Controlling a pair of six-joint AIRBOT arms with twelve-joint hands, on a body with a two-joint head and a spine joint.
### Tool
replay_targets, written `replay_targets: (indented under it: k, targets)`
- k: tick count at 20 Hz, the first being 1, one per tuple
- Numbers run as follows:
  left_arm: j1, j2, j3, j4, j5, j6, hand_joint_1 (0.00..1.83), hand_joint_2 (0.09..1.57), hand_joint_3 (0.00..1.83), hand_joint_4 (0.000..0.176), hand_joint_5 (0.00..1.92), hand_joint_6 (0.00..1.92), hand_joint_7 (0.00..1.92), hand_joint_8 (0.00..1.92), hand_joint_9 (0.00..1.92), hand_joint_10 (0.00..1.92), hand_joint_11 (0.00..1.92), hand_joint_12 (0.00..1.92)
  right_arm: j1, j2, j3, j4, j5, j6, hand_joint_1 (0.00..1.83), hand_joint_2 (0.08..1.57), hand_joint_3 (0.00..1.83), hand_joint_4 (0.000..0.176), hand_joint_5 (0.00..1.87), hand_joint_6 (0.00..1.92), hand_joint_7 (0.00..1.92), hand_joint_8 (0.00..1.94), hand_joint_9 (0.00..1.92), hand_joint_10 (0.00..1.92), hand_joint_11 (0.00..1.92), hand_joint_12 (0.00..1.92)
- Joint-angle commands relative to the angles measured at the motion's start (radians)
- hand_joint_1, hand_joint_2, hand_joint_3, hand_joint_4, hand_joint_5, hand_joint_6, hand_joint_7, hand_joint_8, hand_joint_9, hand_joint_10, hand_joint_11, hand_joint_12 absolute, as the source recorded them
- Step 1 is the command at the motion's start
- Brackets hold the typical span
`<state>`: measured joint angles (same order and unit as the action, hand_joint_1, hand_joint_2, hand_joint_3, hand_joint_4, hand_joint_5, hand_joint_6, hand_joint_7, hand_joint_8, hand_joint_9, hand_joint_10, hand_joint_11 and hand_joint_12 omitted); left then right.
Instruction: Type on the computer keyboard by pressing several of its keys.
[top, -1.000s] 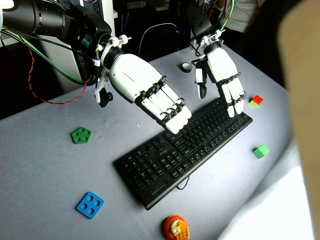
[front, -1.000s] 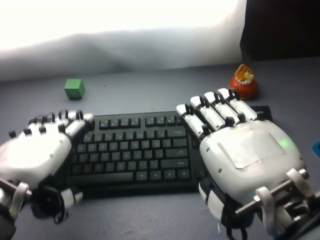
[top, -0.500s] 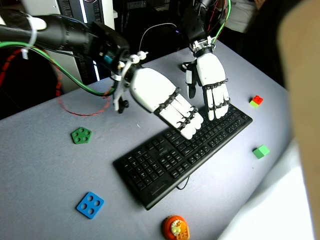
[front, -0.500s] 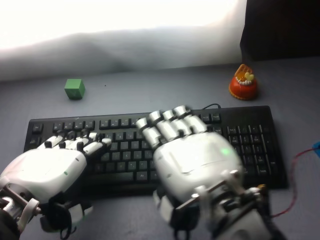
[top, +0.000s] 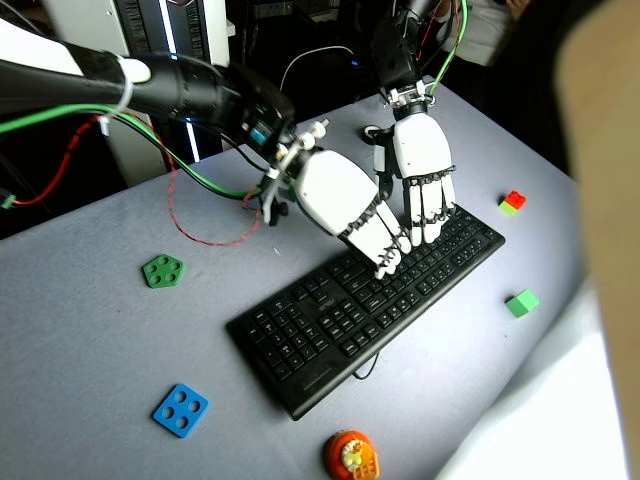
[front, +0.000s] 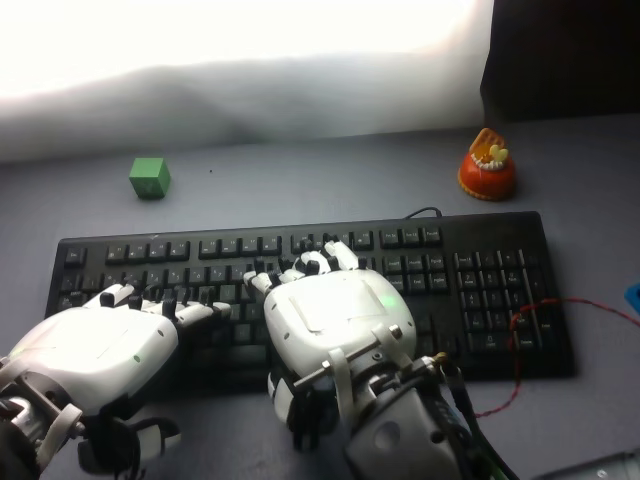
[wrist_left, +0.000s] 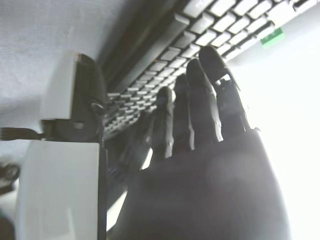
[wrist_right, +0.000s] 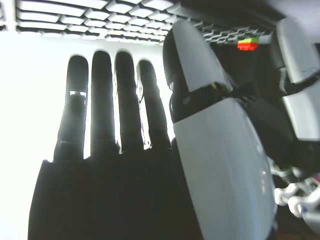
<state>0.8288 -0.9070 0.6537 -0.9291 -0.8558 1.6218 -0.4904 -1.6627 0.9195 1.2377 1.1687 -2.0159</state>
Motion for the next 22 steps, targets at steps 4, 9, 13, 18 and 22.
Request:
replay_targets:
  k: [4,9,13,18,22]
  targets:
    - [-0.003,0.008,0.005,0.043,-0.073,-0.001,1.21,1.14,0.0,0.004,0.28,0.02,0.31,0.02,0.32,0.04,0.0,1.16,-0.004,-0.023,0.043,-0.097,0.02,0.041,1.12,1.18,0.0,0.0,0.43,0.05,0.45,0.0,0.08,0.76,0.0,0.87]
    - [-0.005,0.009,0.007,0.043,-0.079,-0.001,1.14,1.16,0.01,0.0,0.35,0.02,0.31,0.01,0.24,0.02,0.0,0.7,-0.011,-0.039,0.05,-0.097,0.018,0.057,1.11,1.18,0.0,0.0,0.51,0.26,0.44,0.02,0.25,0.51,0.0,0.81]
    - [-0.002,0.01,0.008,0.043,-0.08,-0.001,1.15,1.19,0.01,0.03,0.08,0.03,0.29,0.0,0.4,0.04,0.0,1.0,-0.007,-0.045,0.052,-0.097,0.018,0.057,1.05,1.19,0.0,0.0,0.48,0.16,0.39,0.0,0.14,0.77,0.0,1.26]
    - [-0.002,0.011,0.008,0.043,-0.08,-0.001,1.12,1.18,0.01,0.0,0.45,0.01,0.32,0.02,0.31,0.04,0.0,0.97,-0.006,-0.045,0.054,-0.097,0.015,0.057,1.06,1.21,0.0,0.0,0.55,0.3,0.42,0.02,0.28,0.39,0.0,0.92]
    - [-0.003,0.015,0.008,0.043,-0.08,-0.001,1.13,1.21,0.01,0.0,0.28,0.02,0.4,0.0,0.4,0.04,0.0,1.05,-0.006,-0.045,0.058,-0.097,0.014,0.057,1.04,1.21,0.0,0.0,0.48,0.18,0.48,0.01,0.29,0.74,0.0,1.46]
